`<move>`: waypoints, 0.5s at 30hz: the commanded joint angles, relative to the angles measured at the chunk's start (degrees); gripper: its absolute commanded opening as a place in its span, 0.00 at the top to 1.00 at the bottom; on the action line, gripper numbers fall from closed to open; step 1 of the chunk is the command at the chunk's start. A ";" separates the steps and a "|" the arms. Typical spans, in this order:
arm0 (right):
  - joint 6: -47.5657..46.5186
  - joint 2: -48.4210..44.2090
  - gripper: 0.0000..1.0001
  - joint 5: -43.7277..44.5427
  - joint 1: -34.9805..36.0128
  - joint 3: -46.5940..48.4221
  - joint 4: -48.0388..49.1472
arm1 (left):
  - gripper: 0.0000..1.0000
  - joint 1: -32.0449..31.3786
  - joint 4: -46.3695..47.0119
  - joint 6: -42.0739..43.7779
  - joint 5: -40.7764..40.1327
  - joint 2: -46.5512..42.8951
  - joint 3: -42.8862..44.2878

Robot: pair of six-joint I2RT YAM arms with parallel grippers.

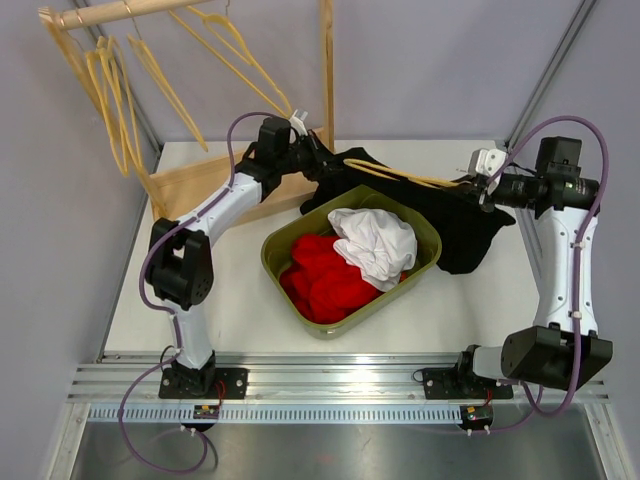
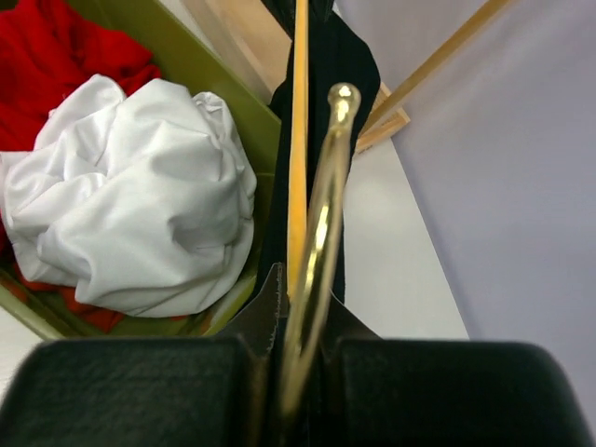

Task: Remove the t-shirt from the hanger
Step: Remove the tshirt from the hanger

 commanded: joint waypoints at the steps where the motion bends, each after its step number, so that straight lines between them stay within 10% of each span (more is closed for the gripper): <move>1: 17.14 -2.72 1.00 2.00 -4.15 -0.26 11.61 | 1.00 9.21 4.15 3.57 -11.92 -0.11 -0.71; 5: 41.77 -0.81 1.00 7.09 -4.15 -2.73 28.88 | 0.95 8.06 8.98 3.66 -4.82 0.77 0.44; 11: 43.14 3.33 1.00 9.65 -4.15 1.57 27.32 | 0.35 4.72 13.04 10.22 -1.01 -2.30 0.53; 15: 39.19 7.11 1.00 11.06 -4.15 6.13 20.47 | 0.17 2.53 15.23 17.53 -1.01 -7.31 -2.27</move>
